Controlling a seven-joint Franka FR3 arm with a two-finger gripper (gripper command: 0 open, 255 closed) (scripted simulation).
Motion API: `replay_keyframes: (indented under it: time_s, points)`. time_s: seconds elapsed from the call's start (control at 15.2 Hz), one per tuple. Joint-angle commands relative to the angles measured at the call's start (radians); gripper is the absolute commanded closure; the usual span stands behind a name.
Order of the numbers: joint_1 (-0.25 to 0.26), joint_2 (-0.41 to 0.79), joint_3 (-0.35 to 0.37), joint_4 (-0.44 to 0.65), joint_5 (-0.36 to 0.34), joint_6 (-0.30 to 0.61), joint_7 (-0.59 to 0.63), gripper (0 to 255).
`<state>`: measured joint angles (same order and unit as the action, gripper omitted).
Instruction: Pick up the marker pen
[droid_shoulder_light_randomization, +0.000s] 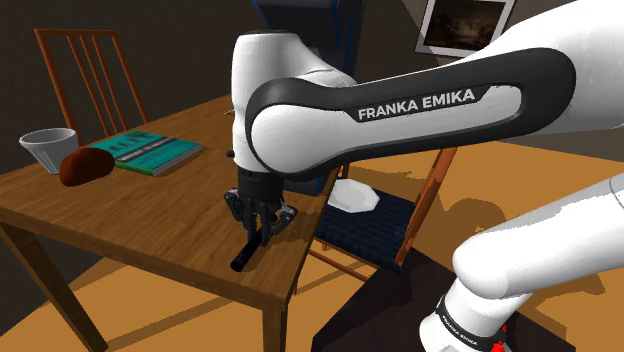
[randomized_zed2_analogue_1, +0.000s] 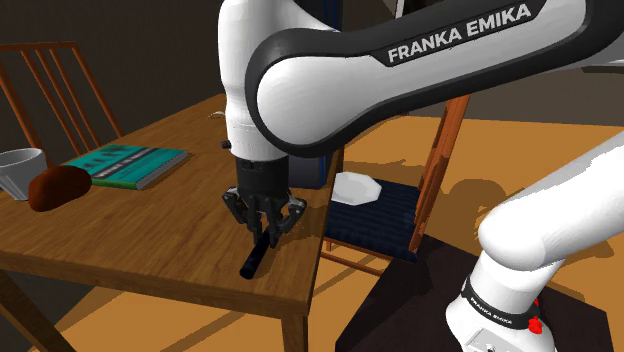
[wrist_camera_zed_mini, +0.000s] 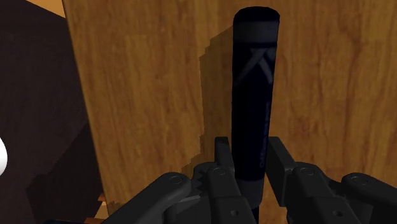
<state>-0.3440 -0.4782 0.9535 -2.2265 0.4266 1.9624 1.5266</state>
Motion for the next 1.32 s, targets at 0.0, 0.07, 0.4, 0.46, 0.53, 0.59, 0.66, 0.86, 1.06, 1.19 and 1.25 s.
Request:
replay_keyframes:
  time_s: [0.0, 0.07, 0.4, 0.46, 0.53, 0.59, 0.66, 0.86, 1.06, 1.19, 1.25]
  points:
    - [0.0, 0.0, 0.0, -0.001, 0.0, 0.0, 0.0, 255]
    - [0.0, 0.001, 0.001, 0.0, 0.0, 0.0, 0.0, 255]
    - [0.002, -0.007, -0.016, 0.033, -0.005, -0.041, 0.002, 255]
    - [0.002, -0.009, -0.022, 0.044, -0.007, -0.055, 0.003, 255]
    - [0.002, -0.011, -0.027, 0.056, -0.009, -0.068, 0.003, 255]
    - [0.003, -0.013, -0.032, 0.067, -0.011, -0.082, 0.004, 255]
    - [0.003, -0.014, -0.037, 0.078, -0.013, -0.095, 0.004, 255]
    - [0.002, -0.017, -0.051, 0.114, -0.019, -0.135, 0.007, 255]
    - [0.0, -0.017, -0.063, 0.152, -0.027, -0.174, 0.01, 255]
    - [-0.002, -0.016, -0.07, 0.178, -0.032, -0.199, 0.013, 255]
    - [-0.002, -0.016, -0.071, 0.18, -0.032, -0.201, 0.013, 255]
